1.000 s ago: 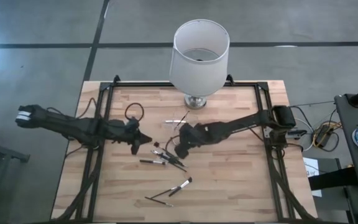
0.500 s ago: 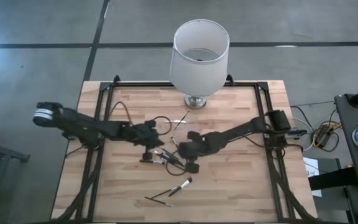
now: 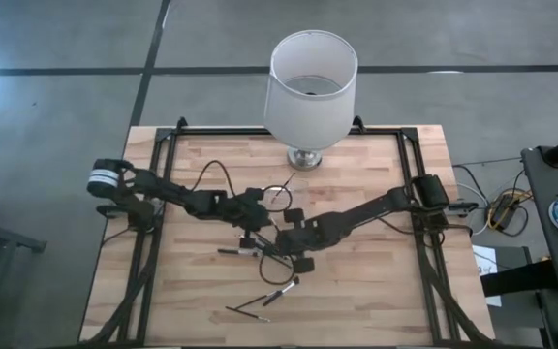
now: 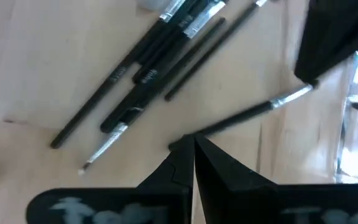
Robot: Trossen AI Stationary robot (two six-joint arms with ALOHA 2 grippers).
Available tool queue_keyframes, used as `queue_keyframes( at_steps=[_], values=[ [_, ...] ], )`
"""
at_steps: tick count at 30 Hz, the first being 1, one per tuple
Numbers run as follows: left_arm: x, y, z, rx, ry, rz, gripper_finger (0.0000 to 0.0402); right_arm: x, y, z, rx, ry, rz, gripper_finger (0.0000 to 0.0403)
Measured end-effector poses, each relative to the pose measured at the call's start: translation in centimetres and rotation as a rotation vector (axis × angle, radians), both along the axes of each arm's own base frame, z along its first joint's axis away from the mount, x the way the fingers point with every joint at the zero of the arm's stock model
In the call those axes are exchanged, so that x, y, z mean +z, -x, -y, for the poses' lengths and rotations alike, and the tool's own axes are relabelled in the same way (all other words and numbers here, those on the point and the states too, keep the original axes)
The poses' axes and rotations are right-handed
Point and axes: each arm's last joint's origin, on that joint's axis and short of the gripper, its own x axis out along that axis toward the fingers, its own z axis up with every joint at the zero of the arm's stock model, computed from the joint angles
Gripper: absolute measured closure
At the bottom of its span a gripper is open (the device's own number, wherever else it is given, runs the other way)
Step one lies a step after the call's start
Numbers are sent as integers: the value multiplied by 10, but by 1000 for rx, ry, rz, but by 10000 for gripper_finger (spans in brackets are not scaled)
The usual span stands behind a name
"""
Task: Put items in baskets/containers
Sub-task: Put the eyeshadow brush into the transparent organizer
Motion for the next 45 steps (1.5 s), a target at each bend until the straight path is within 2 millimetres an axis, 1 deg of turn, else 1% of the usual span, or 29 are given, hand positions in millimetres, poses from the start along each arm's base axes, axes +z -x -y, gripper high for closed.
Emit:
queue_keyframes(
  at_steps=[6, 12, 16, 20, 23, 32, 36, 40, 45],
  values=[
    [-12, -3, -4, 16, 0, -36, 399, -2, -2, -2, 23, -20, 14, 394],
    [-21, -7, -6, 16, -18, -37, 399, -15, -6, -2, 68, -11, -4, 394],
    [-20, -7, -6, 18, -14, -36, 399, -15, -7, -3, 72, -10, -4, 394],
    [-18, -7, -7, 21, -5, -30, 399, -6, -5, -2, 77, 2, 1, 394],
    [-20, -8, -8, 23, -7, -33, 399, -4, -3, -1, 89, 12, -7, 394],
    [-23, -9, -8, 30, 0, -36, 399, -6, -3, -1, 247, 94, -41, 394],
    [-23, -9, -8, 36, 6, -36, 399, -8, -3, 3, 258, 101, -51, 394],
    [-23, -9, -8, 37, 8, -38, 399, -18, -5, 5, 272, 91, -79, 394],
    [-24, -9, -8, 38, 9, -40, 399, -23, -8, 4, 307, 91, -86, 394]
  ],
)
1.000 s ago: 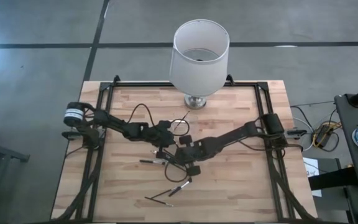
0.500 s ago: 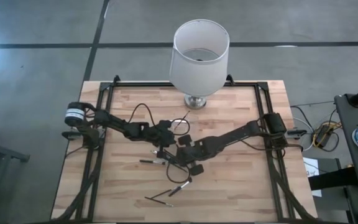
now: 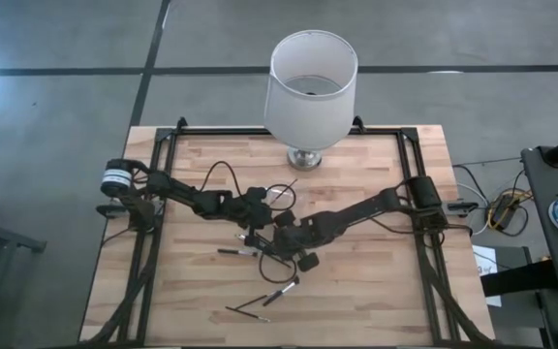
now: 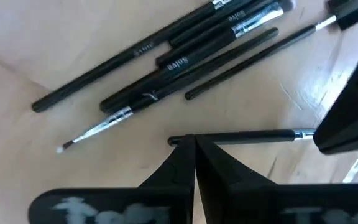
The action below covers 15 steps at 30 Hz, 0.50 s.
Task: Put items in baskets/containers
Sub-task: Put the eyeshadow brush into the transparent organizer
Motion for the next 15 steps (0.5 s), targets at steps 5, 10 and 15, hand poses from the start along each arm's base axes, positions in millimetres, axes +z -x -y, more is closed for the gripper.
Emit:
queue_keyframes(
  at_steps=[5, 10, 15],
  values=[
    [4, 2, 0, 6, 10, 8, 399, 0, -1, 1, -9, -10, -3, 394],
    [16, 6, 1, 16, 34, 24, 399, 0, 0, 2, -16, -10, -15, 394],
    [27, 9, 0, 14, 24, 44, 399, -1, 1, 3, -30, 26, -21, 394]
  ],
)
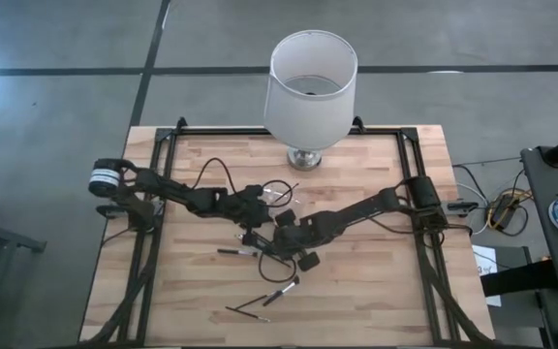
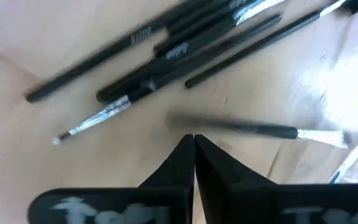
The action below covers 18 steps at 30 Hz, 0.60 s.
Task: Put items in baskets/containers
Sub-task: Put the eyeshadow brush into the transparent organizer
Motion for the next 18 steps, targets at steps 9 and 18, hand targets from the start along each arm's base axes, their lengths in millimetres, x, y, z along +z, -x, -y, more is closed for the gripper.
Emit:
queue_keyframes(
  at_steps=[9, 18],
  values=[
    [14, 2, 2, 10, -7, 23, 399, 11, 3, 3, -82, 39, 34, 394],
    [52, 39, 9, 127, -1, -5, 399, 50, 11, 28, -421, 38, 215, 394]
  ],
)
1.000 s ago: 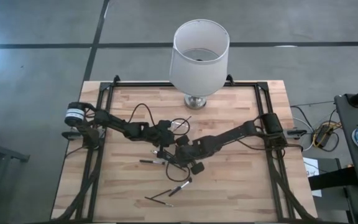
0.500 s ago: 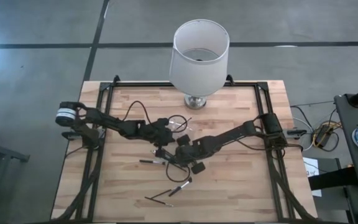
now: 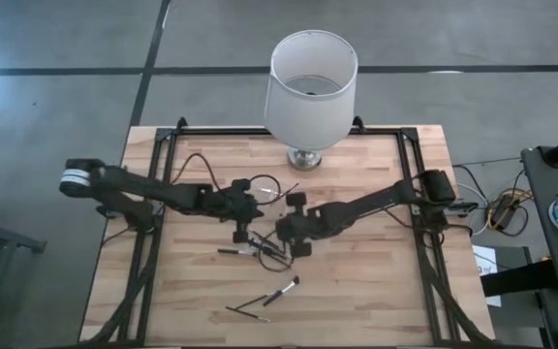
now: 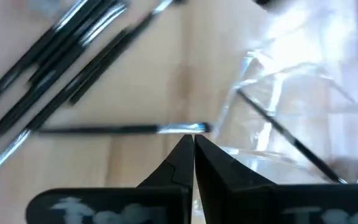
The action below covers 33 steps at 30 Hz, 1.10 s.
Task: Put items in baskets/containers
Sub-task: Put the eyeshadow brush into the transparent organizer
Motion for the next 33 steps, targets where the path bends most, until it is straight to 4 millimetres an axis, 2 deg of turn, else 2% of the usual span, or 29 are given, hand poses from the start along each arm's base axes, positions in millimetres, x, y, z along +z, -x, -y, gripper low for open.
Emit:
queue_keyframes(
  at_steps=[7, 14, 18, 21, 23, 26, 29, 33],
  values=[
    [-16, 28, -5, 139, -7, -41, 399, -8, 5, 35, -90, 13, -53, 394],
    [-28, 35, -2, 178, 64, -11, 399, -8, 9, 60, -94, 60, -98, 394],
    [-28, 34, -2, 178, 64, -2, 399, -4, 12, 66, -111, 59, -109, 394],
    [-28, 34, -2, 178, 63, -3, 399, 8, 15, 60, -144, 27, -72, 394],
    [-28, 35, -2, 177, 63, -5, 399, 18, 18, 50, -173, -53, -32, 394],
    [-34, 37, 0, 146, 88, -25, 399, 27, 21, 37, -262, -358, 30, 394],
    [-37, 39, 1, 119, 119, -22, 399, 25, 18, 32, -483, -680, 53, 394],
    [-38, 38, 1, 121, 136, 14, 399, 17, 2, 20, -582, -839, 156, 394]
  ],
)
